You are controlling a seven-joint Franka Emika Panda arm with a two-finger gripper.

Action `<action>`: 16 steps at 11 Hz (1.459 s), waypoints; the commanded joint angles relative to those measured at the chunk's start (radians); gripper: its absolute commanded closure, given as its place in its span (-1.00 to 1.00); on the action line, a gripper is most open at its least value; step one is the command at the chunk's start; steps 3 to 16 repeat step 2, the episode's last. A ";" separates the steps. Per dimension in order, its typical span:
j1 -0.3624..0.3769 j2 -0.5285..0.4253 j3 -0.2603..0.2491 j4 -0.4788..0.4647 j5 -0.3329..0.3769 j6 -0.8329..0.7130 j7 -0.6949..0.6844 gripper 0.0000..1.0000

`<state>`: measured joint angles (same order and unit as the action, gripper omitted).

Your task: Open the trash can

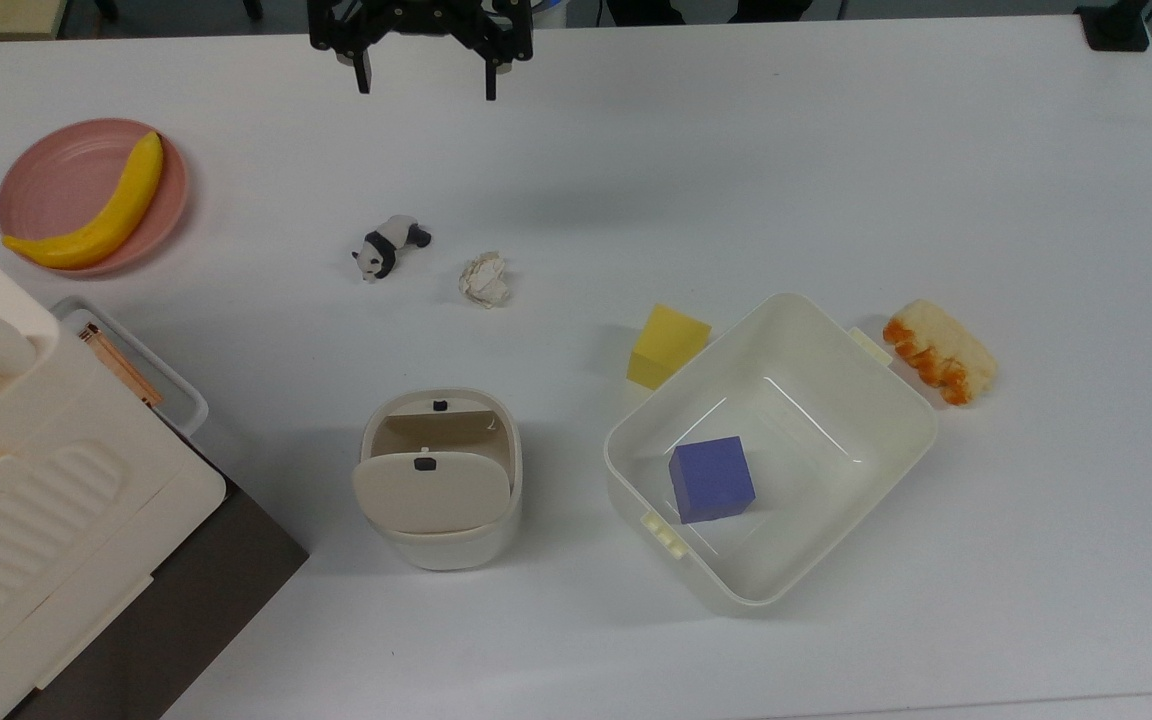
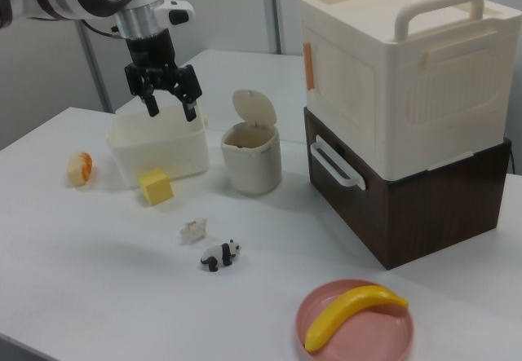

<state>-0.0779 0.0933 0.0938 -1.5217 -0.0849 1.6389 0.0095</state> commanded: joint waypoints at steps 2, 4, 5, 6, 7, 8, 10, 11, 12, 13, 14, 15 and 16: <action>0.218 -0.027 -0.229 -0.023 0.033 -0.019 0.014 -1.00; 0.218 -0.027 -0.229 -0.023 0.033 -0.019 0.014 -1.00; 0.218 -0.027 -0.229 -0.023 0.033 -0.019 0.014 -1.00; 0.218 -0.027 -0.229 -0.023 0.033 -0.019 0.014 -1.00; 0.218 -0.027 -0.229 -0.023 0.033 -0.019 0.014 -1.00; 0.218 -0.027 -0.229 -0.023 0.033 -0.019 0.014 -1.00; 0.218 -0.027 -0.229 -0.023 0.033 -0.019 0.014 -1.00; 0.218 -0.027 -0.229 -0.023 0.033 -0.019 0.014 -1.00; 0.218 -0.027 -0.229 -0.023 0.033 -0.019 0.014 -1.00; 0.218 -0.027 -0.229 -0.023 0.033 -0.019 0.014 -1.00; 0.218 -0.027 -0.229 -0.023 0.033 -0.019 0.014 -1.00; 0.218 -0.027 -0.229 -0.023 0.033 -0.019 0.014 -1.00; 0.218 -0.027 -0.229 -0.023 0.033 -0.019 0.014 -1.00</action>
